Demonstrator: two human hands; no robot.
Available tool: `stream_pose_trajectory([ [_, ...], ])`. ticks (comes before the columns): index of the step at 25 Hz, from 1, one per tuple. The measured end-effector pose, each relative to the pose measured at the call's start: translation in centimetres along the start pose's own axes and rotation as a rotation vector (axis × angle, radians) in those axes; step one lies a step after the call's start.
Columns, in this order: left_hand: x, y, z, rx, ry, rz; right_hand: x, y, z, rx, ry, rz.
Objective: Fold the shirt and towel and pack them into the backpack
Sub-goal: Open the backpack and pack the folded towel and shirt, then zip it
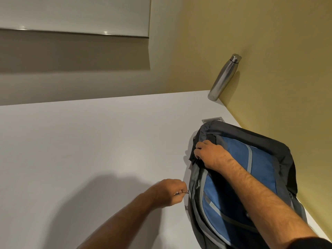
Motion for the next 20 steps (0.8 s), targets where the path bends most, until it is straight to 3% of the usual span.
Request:
stream_pose_trajectory([
  [6, -0.7, -1.2, -0.9, -0.027, 0.013, 0.089, -0.5, -0.2, 0.4, -0.058, -0.041, -0.05],
  [10, -0.6, -1.2, -0.4, 0.175, -0.076, 0.214, -0.4, -1.5, 1.8, 0.035, 0.062, -0.097],
  [13, 0.3, -1.9, -0.2, 0.282, -0.21, 0.07, -0.7, -4.1, 5.1, 0.188, 0.196, -0.112],
  [15, 0.4, -2.8, 0.0, 0.359, -0.337, -0.038, -2.0, -5.8, 7.6, 0.216, 0.15, -0.041],
  [20, -0.2, -3.9, -0.2, 0.588, -0.549, -0.123, -2.7, -7.7, 10.6, 0.086, 0.043, -0.013],
])
Point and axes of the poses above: each hand's wrist, its own y-axis towards the middle knuckle, its own x-axis out of the back of the hand, z = x × y, the point moved 7 cm from there along y, towards the middle knuckle, and after that the axes turned 1 degree about x, right-handed, at the moved point
